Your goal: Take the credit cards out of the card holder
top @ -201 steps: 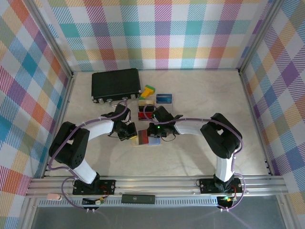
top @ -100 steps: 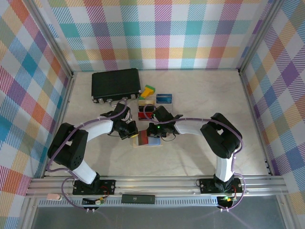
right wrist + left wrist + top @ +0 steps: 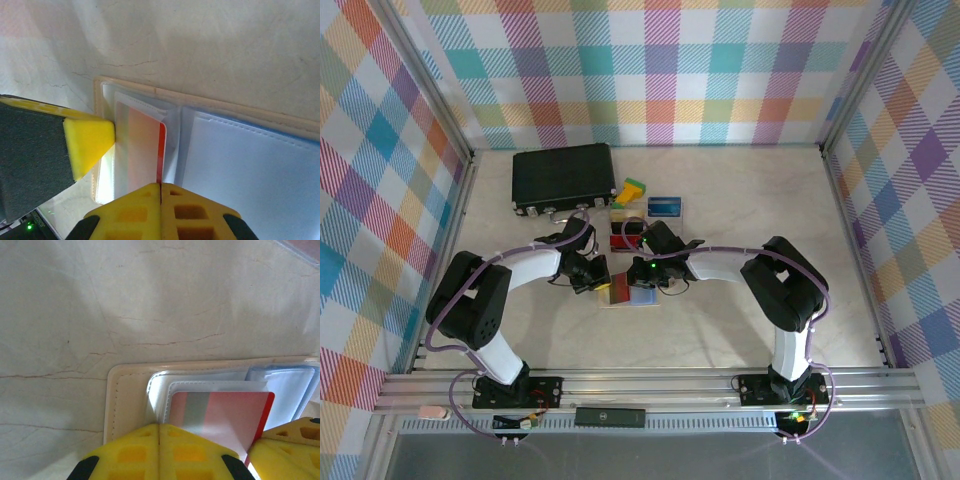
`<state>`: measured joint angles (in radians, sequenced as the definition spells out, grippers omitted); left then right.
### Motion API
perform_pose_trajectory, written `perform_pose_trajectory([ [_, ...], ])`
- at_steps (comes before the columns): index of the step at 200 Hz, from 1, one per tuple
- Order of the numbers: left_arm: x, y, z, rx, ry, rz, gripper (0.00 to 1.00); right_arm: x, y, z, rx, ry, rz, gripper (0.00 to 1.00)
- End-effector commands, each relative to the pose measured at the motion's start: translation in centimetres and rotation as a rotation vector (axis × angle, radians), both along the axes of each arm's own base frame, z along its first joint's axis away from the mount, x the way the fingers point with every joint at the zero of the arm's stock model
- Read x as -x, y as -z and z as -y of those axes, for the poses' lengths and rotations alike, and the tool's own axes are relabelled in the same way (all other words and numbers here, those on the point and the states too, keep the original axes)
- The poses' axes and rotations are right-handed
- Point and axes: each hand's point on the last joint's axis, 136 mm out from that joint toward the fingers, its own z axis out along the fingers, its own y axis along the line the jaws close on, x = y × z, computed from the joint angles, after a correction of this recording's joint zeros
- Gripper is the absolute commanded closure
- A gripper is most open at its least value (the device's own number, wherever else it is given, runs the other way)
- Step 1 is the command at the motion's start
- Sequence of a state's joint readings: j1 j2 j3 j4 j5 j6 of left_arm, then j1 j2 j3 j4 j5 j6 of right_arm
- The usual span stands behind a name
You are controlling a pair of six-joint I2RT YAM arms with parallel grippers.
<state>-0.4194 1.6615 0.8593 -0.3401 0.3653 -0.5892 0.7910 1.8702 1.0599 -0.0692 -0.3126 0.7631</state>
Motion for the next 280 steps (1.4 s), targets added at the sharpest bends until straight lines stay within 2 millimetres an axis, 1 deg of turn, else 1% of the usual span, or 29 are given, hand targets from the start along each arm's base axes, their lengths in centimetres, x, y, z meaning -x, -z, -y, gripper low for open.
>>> perform_pose_trajectory([
  [1,1.3,2.0,-1.8,-0.122,0.004,-0.052,1.0,0.2,-0.8,-0.4,-0.038,-0.036,0.016,0.96],
  [24,1.3,2.2,-1.9,-0.132,0.004,-0.057,1.0,0.2,-0.7,0.0,-0.024,-0.026,0.02,0.99],
  [41,1.2,2.4,-2.0,-0.138,0.004,-0.058,1.0,0.1,-0.5,0.5,0.003,-0.011,0.022,1.0],
  [77,1.3,2.3,-2.1,-0.14,0.006,-0.058,1.0,0.2,0.1,1.6,0.045,0.016,0.009,0.99],
  [127,1.3,2.3,-1.9,-0.131,0.009,-0.057,1.0,0.6,0.2,1.7,0.018,0.042,-0.04,0.98],
  [160,1.1,1.9,-1.8,-0.125,0.011,-0.05,1.0,0.5,0.7,2.8,0.045,0.099,-0.081,0.97],
  [194,0.8,0.7,-1.2,-0.09,0.017,-0.027,1.0,0.5,0.6,2.9,0.04,0.115,-0.094,0.97],
  [224,0.1,-1.3,-0.4,-0.04,0.026,0.02,1.0,0.3,0.4,3.3,0.051,0.115,-0.072,0.98],
  [249,-0.2,-2.8,0.8,0.03,0.042,0.052,0.98,0.3,0.3,3.0,0.039,0.099,-0.067,0.98],
  [263,-0.3,-3.1,1.4,0.061,0.051,0.055,0.97,0.3,0.2,2.8,0.027,0.093,-0.069,0.98],
  [280,-0.2,-2.8,2.0,0.072,0.064,0.047,0.97,0.3,0.1,2.6,0.016,0.091,-0.066,0.98],
])
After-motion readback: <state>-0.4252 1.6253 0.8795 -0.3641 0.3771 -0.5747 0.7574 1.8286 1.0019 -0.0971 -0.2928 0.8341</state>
